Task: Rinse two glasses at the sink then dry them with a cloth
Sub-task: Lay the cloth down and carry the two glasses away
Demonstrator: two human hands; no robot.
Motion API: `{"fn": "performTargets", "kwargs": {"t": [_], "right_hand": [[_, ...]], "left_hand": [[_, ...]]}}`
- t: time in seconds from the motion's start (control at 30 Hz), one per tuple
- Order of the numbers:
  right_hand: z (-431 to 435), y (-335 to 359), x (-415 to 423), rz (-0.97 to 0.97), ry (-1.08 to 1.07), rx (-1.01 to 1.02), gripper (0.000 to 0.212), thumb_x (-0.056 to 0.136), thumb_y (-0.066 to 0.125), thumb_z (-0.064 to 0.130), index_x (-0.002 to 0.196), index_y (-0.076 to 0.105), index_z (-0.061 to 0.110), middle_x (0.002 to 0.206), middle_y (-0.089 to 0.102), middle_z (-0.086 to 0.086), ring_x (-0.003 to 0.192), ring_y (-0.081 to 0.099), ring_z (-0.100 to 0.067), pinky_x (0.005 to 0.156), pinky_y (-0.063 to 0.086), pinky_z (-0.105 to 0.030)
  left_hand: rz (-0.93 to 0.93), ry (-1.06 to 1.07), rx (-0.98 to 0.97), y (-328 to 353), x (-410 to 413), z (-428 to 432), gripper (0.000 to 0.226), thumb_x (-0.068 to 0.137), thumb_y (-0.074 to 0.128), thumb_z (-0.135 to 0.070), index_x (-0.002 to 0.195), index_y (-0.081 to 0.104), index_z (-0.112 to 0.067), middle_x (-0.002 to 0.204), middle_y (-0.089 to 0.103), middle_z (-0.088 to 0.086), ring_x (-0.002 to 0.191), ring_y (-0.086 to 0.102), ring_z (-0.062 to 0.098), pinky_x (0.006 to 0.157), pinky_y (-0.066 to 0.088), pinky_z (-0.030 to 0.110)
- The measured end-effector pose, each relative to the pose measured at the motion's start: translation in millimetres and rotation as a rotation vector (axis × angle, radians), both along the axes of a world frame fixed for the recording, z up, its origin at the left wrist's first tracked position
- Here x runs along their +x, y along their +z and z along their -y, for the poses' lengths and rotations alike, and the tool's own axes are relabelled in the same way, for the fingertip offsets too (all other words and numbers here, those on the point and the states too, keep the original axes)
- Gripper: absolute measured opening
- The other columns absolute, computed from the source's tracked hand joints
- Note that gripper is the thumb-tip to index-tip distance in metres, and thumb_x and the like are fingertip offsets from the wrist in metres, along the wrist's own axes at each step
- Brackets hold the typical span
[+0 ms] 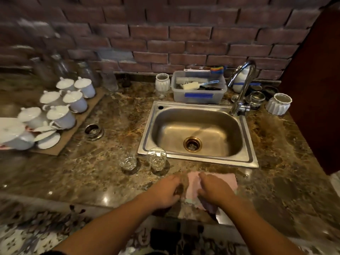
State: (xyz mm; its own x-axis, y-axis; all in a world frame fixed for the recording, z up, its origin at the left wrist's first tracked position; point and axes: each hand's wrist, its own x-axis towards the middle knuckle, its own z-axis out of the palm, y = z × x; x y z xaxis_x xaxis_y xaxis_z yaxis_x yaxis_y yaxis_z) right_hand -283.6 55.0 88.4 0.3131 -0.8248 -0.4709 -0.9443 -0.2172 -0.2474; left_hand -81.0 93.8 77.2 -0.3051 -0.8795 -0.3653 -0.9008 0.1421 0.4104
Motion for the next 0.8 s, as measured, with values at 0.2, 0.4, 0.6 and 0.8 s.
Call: {"fn": "performTargets", "kwargs": {"t": [0.2, 0.4, 0.6, 0.8], "right_hand": [[-9, 23, 54, 0.099, 0.147, -0.015, 0.04, 0.092, 0.059, 0.037, 0.128, 0.054, 0.021, 0.123, 0.067, -0.007, 0.108, 0.064, -0.025, 0.086, 0.051, -0.034], [2, 52, 102, 0.151, 0.184, -0.144, 0.047, 0.088, 0.059, 0.033, 0.133, 0.053, 0.02, 0.131, 0.061, -0.01, 0.119, 0.057, -0.028, 0.096, 0.049, -0.037], [35, 56, 151, 0.101, 0.151, -0.19, 0.059, 0.083, 0.069, 0.036, 0.135, 0.047, 0.015, 0.131, 0.05, -0.012, 0.122, 0.05, -0.031, 0.1, 0.048, -0.04], [53, 38, 187, 0.019, 0.086, -0.147, 0.078, 0.077, 0.075, 0.041, 0.141, 0.038, 0.019, 0.14, 0.039, -0.012, 0.129, 0.044, -0.033, 0.108, 0.043, -0.042]], "left_hand": [[0.126, 0.186, -0.014, 31, 48, -29, 0.039, 0.092, 0.062, -0.031, 0.127, 0.055, -0.015, 0.13, 0.06, 0.01, 0.119, 0.056, 0.026, 0.094, 0.045, 0.033], [0.137, 0.229, -0.113, 60, 107, -20, 0.043, 0.091, 0.065, -0.035, 0.129, 0.058, -0.016, 0.131, 0.062, 0.008, 0.122, 0.057, 0.026, 0.099, 0.046, 0.035], [0.191, 0.158, -0.162, 63, 155, 21, 0.063, 0.087, 0.068, -0.039, 0.143, 0.044, -0.022, 0.136, 0.048, 0.01, 0.128, 0.047, 0.03, 0.104, 0.045, 0.04], [0.237, 0.006, -0.093, 47, 183, 55, 0.085, 0.086, 0.071, -0.039, 0.154, 0.021, -0.029, 0.153, 0.027, 0.015, 0.138, 0.033, 0.038, 0.109, 0.041, 0.048]]}}
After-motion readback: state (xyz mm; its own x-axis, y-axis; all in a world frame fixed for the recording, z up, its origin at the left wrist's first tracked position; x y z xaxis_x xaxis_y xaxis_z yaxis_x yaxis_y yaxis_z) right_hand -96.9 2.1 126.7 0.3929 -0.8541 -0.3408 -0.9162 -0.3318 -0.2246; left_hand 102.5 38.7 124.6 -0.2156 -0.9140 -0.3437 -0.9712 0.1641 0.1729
